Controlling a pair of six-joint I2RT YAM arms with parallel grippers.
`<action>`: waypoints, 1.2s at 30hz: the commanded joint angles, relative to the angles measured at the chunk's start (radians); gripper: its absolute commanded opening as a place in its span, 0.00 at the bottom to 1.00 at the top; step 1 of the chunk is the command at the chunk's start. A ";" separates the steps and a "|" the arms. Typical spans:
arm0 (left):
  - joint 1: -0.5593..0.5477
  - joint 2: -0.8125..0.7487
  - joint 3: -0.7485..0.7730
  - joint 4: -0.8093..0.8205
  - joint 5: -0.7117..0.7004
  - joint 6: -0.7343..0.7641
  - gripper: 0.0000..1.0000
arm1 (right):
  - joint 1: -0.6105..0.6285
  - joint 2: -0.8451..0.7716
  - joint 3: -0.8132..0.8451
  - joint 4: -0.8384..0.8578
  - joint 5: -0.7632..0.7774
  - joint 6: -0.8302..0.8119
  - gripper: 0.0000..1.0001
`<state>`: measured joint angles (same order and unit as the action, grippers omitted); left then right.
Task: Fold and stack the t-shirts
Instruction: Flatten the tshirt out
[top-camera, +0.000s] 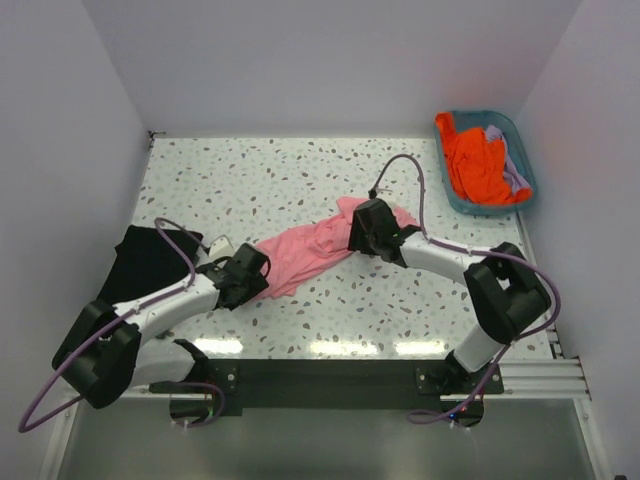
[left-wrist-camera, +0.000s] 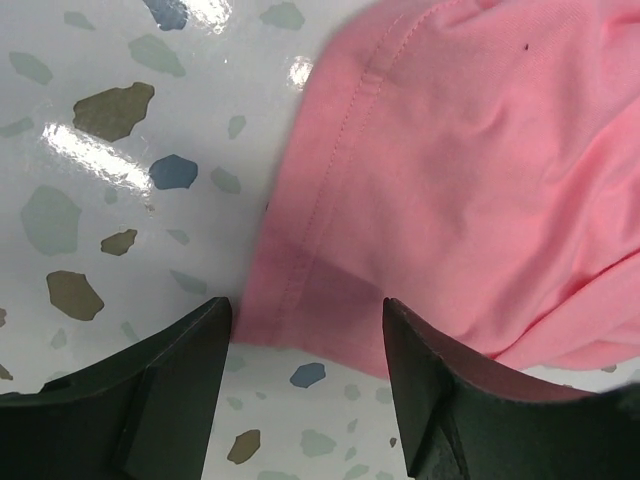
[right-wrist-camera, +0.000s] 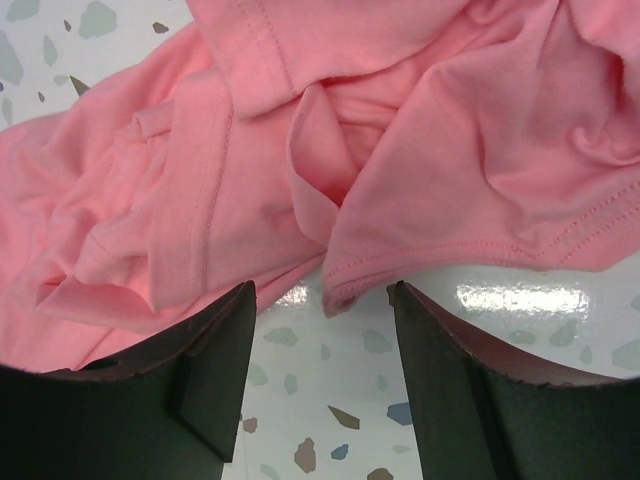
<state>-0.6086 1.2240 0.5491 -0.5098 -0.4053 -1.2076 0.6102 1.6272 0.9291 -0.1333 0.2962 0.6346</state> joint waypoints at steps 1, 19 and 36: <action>0.012 0.025 -0.009 0.023 -0.021 -0.035 0.66 | 0.010 0.019 0.045 0.046 0.038 -0.006 0.61; 0.151 0.037 -0.002 0.077 0.011 0.082 0.00 | 0.011 0.040 0.070 -0.028 0.159 -0.033 0.04; 0.271 -0.192 0.097 -0.049 -0.006 0.207 0.00 | -0.070 -0.475 -0.088 -0.296 0.196 -0.055 0.00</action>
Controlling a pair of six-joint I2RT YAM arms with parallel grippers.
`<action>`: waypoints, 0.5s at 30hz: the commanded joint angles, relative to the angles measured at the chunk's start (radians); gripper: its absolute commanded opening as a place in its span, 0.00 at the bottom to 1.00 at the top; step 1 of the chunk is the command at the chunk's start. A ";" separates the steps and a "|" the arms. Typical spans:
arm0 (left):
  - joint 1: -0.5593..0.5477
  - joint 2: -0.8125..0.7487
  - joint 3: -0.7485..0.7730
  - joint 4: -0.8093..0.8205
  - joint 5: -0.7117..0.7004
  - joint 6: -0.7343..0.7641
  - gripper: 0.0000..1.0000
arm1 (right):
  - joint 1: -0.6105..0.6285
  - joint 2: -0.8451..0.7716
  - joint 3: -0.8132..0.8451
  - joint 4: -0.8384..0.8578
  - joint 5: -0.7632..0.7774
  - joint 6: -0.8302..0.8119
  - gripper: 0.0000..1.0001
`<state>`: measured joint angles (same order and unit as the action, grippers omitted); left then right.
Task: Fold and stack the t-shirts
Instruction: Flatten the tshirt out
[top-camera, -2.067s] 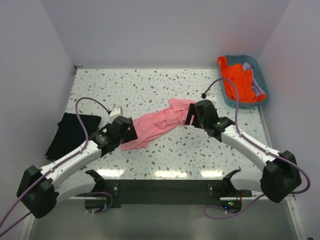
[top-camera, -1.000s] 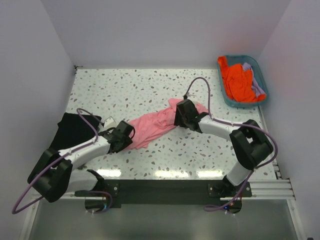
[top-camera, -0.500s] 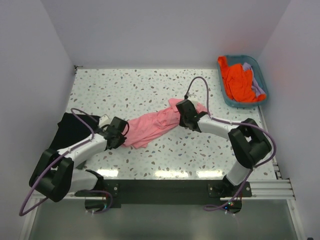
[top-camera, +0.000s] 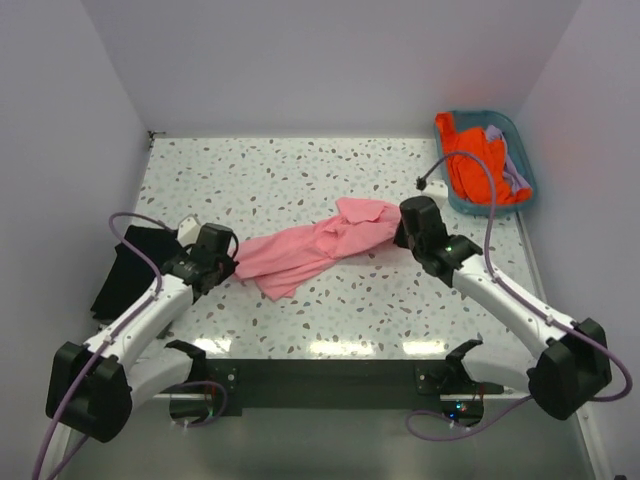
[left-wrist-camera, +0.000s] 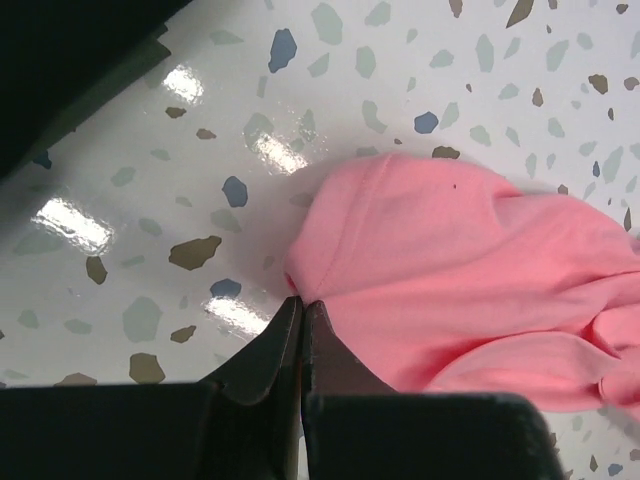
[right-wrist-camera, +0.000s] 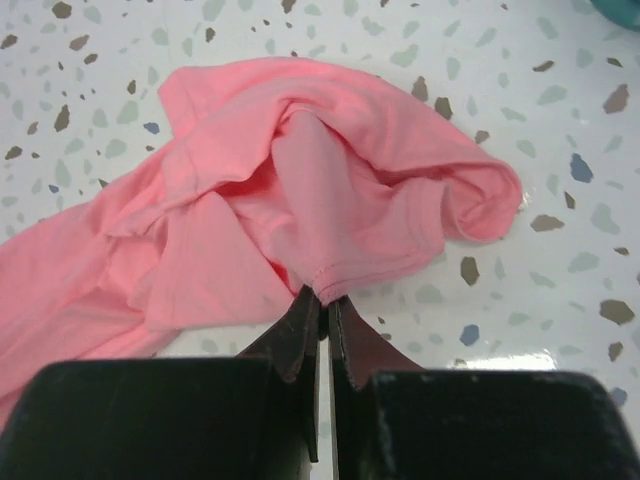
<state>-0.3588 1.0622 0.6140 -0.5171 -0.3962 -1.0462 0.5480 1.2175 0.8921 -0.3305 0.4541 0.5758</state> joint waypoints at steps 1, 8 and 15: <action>0.027 -0.034 0.032 -0.046 -0.010 0.049 0.00 | -0.014 -0.090 -0.065 -0.114 0.044 0.007 0.00; 0.090 -0.088 0.013 -0.069 0.017 0.083 0.00 | -0.158 -0.217 -0.226 -0.206 -0.038 0.039 0.00; 0.172 -0.084 -0.008 -0.043 0.091 0.138 0.00 | -0.301 -0.220 -0.249 -0.199 -0.123 0.030 0.00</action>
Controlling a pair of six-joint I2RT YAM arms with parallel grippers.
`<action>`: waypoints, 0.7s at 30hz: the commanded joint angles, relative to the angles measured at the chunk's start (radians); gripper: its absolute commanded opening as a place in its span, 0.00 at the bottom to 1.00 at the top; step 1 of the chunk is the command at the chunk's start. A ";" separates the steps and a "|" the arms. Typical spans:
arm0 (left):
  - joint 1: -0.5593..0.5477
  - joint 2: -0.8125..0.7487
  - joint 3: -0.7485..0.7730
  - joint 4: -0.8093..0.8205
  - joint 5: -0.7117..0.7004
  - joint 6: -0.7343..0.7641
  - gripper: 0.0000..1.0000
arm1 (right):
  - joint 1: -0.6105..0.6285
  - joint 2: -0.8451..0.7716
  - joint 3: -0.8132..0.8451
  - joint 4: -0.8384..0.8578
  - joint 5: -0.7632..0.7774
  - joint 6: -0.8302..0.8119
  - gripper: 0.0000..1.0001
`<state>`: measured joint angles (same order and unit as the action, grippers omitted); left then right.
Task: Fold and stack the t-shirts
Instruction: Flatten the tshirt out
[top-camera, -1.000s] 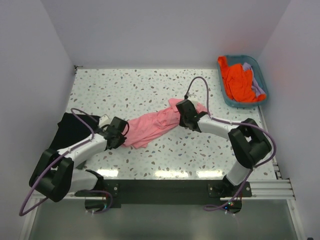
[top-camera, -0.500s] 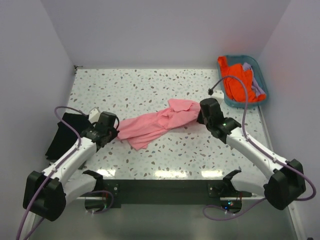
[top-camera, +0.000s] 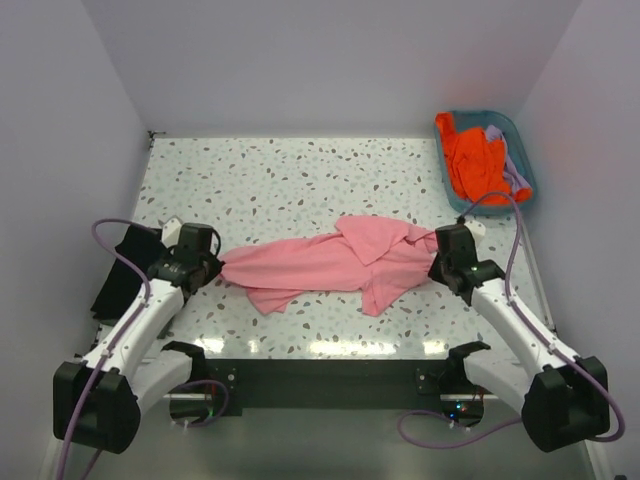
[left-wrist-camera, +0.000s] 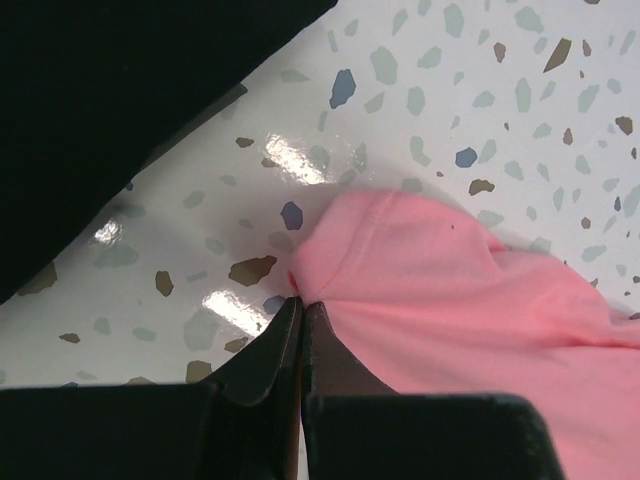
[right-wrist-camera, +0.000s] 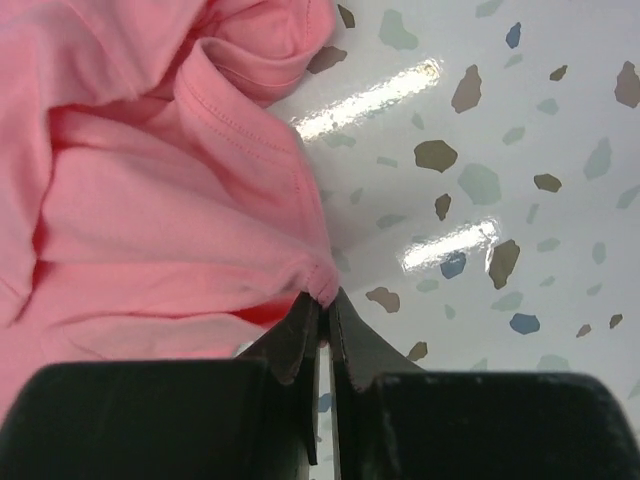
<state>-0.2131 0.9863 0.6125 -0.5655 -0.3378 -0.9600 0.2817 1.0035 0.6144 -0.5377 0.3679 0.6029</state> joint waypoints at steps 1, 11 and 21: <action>0.032 -0.005 -0.010 0.010 0.039 0.066 0.00 | -0.039 0.003 0.044 0.019 -0.059 0.000 0.06; 0.034 0.012 -0.059 0.093 0.134 0.113 0.00 | 0.227 0.105 0.157 -0.018 0.048 -0.003 0.49; 0.034 0.022 -0.073 0.111 0.157 0.110 0.00 | 0.482 0.339 0.165 0.074 0.079 0.074 0.48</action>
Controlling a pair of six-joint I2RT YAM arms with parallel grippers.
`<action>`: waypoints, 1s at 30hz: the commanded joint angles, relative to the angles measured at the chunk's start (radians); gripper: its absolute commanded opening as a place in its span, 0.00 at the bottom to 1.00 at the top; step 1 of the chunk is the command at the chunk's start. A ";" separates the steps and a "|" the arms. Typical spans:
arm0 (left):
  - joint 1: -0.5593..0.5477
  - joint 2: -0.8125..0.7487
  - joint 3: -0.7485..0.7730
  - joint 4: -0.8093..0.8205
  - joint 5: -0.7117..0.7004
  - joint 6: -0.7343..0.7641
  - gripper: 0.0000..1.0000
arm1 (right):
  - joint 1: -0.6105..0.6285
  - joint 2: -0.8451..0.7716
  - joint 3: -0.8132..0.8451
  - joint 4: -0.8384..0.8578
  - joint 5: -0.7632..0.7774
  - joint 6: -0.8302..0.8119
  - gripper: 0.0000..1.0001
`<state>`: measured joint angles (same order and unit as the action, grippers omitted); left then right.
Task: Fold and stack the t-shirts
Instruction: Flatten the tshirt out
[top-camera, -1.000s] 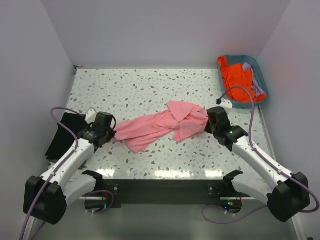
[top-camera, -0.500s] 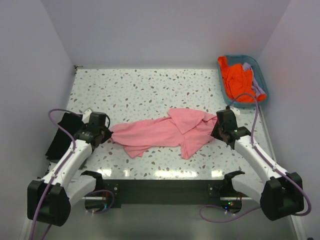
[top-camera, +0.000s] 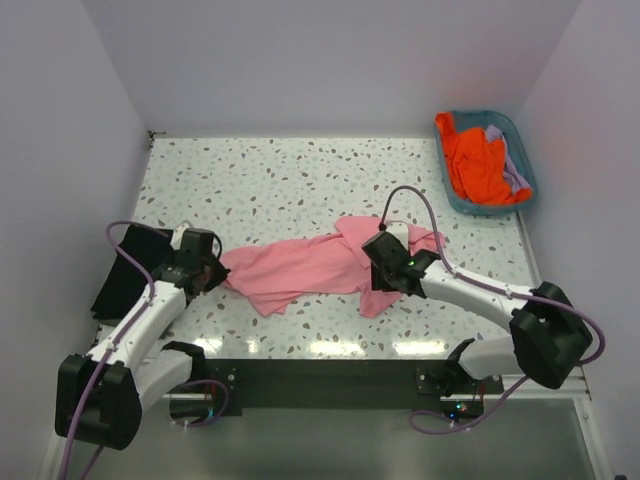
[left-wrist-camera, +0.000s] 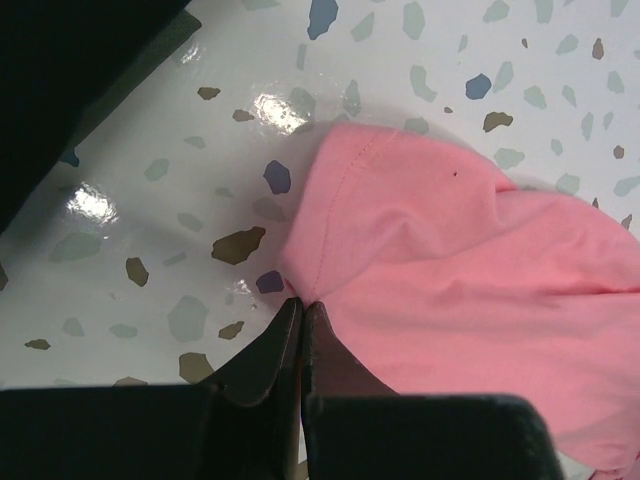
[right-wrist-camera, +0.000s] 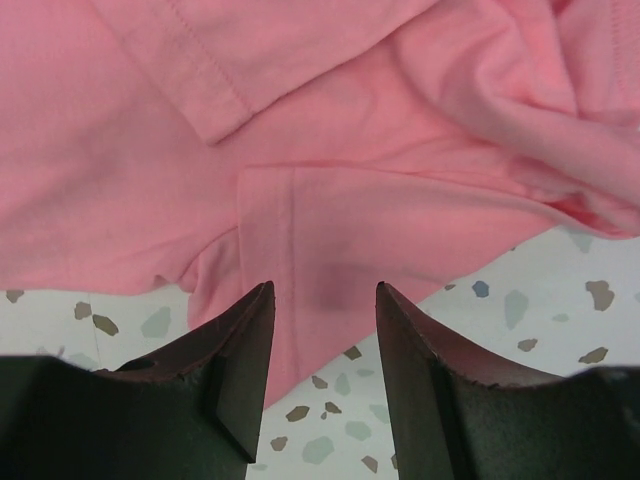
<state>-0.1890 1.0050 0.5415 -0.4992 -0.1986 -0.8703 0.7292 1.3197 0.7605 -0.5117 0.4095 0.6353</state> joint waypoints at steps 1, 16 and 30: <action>0.010 0.007 -0.002 0.047 0.018 0.021 0.00 | 0.062 0.045 0.020 0.048 0.035 0.046 0.49; 0.010 0.020 -0.002 0.048 0.027 0.025 0.00 | 0.180 0.069 -0.058 0.018 0.048 0.133 0.48; 0.010 0.020 -0.003 0.039 0.011 0.027 0.00 | 0.202 -0.045 -0.121 -0.022 0.063 0.173 0.00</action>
<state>-0.1890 1.0302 0.5415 -0.4862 -0.1825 -0.8696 0.9249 1.3312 0.6426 -0.5133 0.4286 0.7769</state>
